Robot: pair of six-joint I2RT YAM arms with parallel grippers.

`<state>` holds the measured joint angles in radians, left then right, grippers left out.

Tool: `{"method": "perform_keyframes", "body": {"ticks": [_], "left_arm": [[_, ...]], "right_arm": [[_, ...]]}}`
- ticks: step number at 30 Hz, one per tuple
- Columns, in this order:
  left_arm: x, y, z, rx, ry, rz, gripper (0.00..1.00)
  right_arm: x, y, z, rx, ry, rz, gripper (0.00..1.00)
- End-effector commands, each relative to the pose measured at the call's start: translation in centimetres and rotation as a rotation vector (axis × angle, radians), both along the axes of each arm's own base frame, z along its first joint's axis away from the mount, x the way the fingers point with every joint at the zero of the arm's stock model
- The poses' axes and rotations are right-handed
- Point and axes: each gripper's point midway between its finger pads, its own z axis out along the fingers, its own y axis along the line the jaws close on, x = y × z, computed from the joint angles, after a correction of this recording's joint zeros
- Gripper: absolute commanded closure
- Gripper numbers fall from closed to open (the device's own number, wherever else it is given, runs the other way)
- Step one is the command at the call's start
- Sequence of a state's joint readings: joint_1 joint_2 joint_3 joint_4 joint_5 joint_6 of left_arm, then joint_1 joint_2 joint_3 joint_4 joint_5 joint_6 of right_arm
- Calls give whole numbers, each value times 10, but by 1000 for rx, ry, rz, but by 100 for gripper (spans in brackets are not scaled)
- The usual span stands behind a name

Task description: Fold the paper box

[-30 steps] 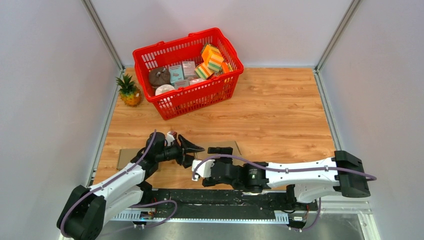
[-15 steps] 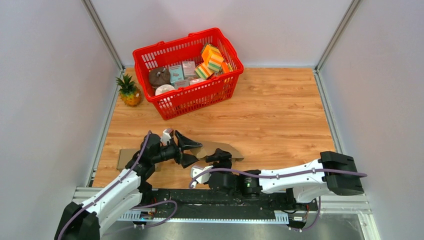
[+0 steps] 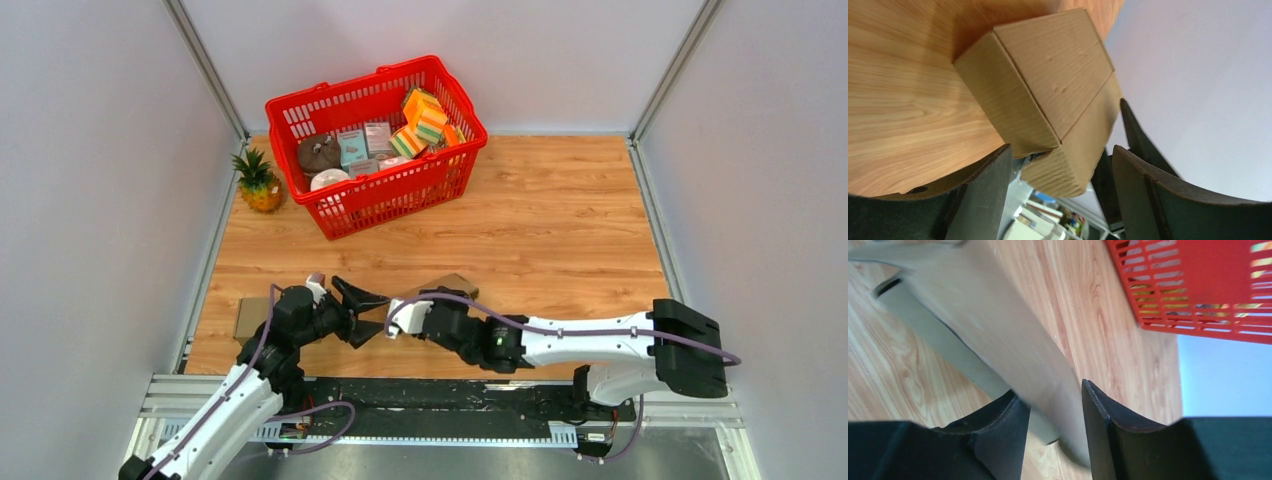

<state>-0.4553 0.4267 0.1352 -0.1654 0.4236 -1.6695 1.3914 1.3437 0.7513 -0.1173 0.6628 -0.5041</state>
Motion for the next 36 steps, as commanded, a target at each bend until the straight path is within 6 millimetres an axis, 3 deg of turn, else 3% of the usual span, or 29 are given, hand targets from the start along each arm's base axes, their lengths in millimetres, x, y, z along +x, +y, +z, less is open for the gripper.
{"method": "perform_keyframes", "body": {"ticks": [1, 2, 3, 5, 7, 8, 12, 13, 15, 16, 18, 25, 29, 30, 32, 33, 34, 36], "left_arm": [[3, 27, 7, 210, -122, 58, 19], [-2, 36, -1, 274, -105, 61, 19], [2, 48, 11, 347, -184, 92, 19], [-2, 65, 11, 460, -204, 102, 19], [1, 78, 32, 544, -325, 117, 20], [4, 78, 43, 561, -392, 109, 21], [4, 65, 59, 644, -553, -79, 26], [4, 62, 57, 650, -549, -114, 27], [2, 54, 48, 666, -533, -207, 29], [3, 51, 46, 670, -538, -235, 29], [6, 44, 43, 678, -560, -300, 29], [12, 29, 47, 742, -581, -427, 29], [22, 35, 48, 810, -569, -421, 28], [25, 36, 48, 827, -566, -418, 29], [30, 34, 50, 845, -558, -436, 32], [30, 32, 49, 841, -549, -451, 34], [31, 31, 48, 841, -541, -463, 35], [30, 24, 45, 830, -517, -500, 39]], "right_arm": [[14, 15, 10, 73, 192, 31, 55], [12, 22, 9, 73, 240, 59, 57], [13, 23, 11, 52, 273, 63, 57], [18, 28, -2, 19, 350, 71, 58], [27, 30, -2, 20, 419, 50, 59], [23, 34, -12, 7, 475, 64, 59], [37, 42, -10, 37, 529, 25, 50], [48, 45, 0, 62, 512, -3, 48], [50, 42, -4, 63, 570, -61, 40], [61, 43, 7, 98, 566, -97, 38], [63, 37, 10, 134, 608, -160, 27], [67, 38, 47, 315, 698, -208, 17], [78, 12, 57, 400, 746, -349, 15], [83, -5, 51, 408, 769, -407, 16], [79, -17, 58, 487, 828, -430, 26], [87, -25, 60, 529, 836, -445, 29], [78, -28, 52, 540, 885, -431, 30], [81, -34, 62, 610, 872, -417, 34]]}}
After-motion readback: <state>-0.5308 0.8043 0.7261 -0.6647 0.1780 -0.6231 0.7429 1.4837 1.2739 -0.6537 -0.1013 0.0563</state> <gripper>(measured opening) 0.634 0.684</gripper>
